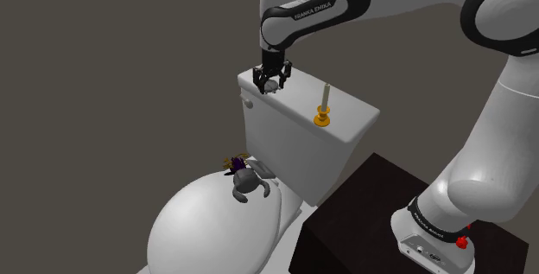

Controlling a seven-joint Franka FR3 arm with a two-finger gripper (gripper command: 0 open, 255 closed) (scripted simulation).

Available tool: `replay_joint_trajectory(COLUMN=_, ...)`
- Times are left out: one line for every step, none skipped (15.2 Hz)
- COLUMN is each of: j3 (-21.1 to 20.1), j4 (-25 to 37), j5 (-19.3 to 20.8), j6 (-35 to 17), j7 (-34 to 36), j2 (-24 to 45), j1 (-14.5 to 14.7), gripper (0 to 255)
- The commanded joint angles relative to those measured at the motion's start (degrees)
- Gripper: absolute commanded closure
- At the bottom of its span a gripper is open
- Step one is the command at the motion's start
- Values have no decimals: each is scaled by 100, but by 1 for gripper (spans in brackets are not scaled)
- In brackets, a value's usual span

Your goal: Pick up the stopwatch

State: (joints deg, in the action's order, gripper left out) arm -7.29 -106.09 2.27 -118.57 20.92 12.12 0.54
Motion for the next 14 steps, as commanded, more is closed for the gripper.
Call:
replay_joint_trajectory(j3=-2, j4=63, j5=-7, j6=105, j7=0, j2=-38, j1=1, gripper=255)
replay_joint_trajectory(j3=-4, j4=109, j5=-12, j6=175, j7=-4, j2=-63, j1=0, gripper=255)
replay_joint_trajectory(j3=-4, j4=159, j5=-16, j6=247, j7=-7, j2=-84, j1=0, gripper=255)
replay_joint_trajectory(j3=-5, j4=208, j5=-20, j6=318, j7=-10, j2=-106, j1=-1, gripper=255)
replay_joint_trajectory(j3=-6, j4=259, j5=-24, j6=389, j7=-13, j2=-127, j1=-1, gripper=255)
replay_joint_trajectory(j3=-7, j4=311, j5=-27, j6=460, j7=-16, j2=-146, j1=-2, gripper=255)
replay_joint_trajectory(j3=-8, j4=365, j5=-31, j6=532, j7=-19, j2=-165, j1=-2, gripper=255)
replay_joint_trajectory(j3=-8, j4=419, j5=-34, j6=604, j7=-21, j2=-182, j1=-2, gripper=255)
replay_joint_trajectory(j3=-9, j4=476, j5=-37, j6=677, j7=-24, j2=-198, j1=-2, gripper=255)
replay_joint_trajectory(j3=-10, j4=534, j5=-40, j6=749, j7=-26, j2=-213, j1=-3, gripper=255)
replay_joint_trajectory(j3=-10, j4=593, j5=-42, j6=822, j7=-28, j2=-227, j1=-2, gripper=255)
replay_joint_trajectory(j3=-11, j4=654, j5=-45, j6=896, j7=-31, j2=-240, j1=-3, gripper=255)
replay_joint_trajectory(j3=-12, j4=716, j5=-47, j6=969, j7=-33, j2=-251, j1=-2, gripper=255)
replay_joint_trajectory(j3=-12, j4=780, j5=-49, j6=1043, j7=-34, j2=-261, j1=-2, gripper=255)
